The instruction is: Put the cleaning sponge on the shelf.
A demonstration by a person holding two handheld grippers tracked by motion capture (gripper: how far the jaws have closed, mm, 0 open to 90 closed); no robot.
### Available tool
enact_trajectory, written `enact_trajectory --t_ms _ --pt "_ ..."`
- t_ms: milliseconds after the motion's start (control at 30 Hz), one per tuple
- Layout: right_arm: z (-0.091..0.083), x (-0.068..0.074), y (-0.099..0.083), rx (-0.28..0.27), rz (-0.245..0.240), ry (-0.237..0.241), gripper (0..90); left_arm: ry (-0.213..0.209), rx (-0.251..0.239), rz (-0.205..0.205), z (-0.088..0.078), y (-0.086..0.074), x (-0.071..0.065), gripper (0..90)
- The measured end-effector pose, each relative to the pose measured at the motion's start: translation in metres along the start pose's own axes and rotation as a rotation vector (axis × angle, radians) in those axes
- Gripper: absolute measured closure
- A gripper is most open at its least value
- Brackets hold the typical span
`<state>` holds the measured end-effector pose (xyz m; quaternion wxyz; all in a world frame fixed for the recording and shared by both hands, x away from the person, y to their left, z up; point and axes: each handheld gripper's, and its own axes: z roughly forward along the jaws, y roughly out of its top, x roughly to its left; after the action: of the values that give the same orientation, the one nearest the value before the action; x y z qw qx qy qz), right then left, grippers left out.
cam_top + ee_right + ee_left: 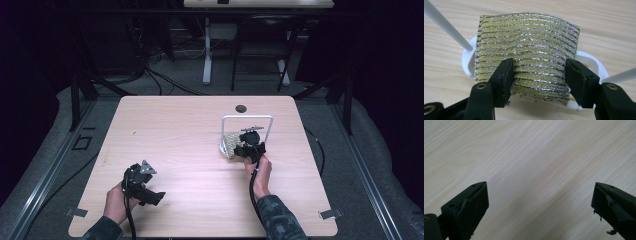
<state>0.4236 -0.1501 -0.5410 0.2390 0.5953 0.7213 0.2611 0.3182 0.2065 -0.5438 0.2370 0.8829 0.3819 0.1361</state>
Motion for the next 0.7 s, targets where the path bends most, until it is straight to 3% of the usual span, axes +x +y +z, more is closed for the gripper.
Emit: enact_trajectory --t_ms 300,700 --pt "-0.003 -0.003 0.000 -0.004 -0.016 0.019 37.4 0.005 -0.007 -0.002 -0.001 0.000 0.000 1.4" --pt "-0.015 0.000 0.000 -0.015 -0.047 0.063 26.5 0.000 -0.010 -0.001 -0.001 0.000 -0.001 1.4"
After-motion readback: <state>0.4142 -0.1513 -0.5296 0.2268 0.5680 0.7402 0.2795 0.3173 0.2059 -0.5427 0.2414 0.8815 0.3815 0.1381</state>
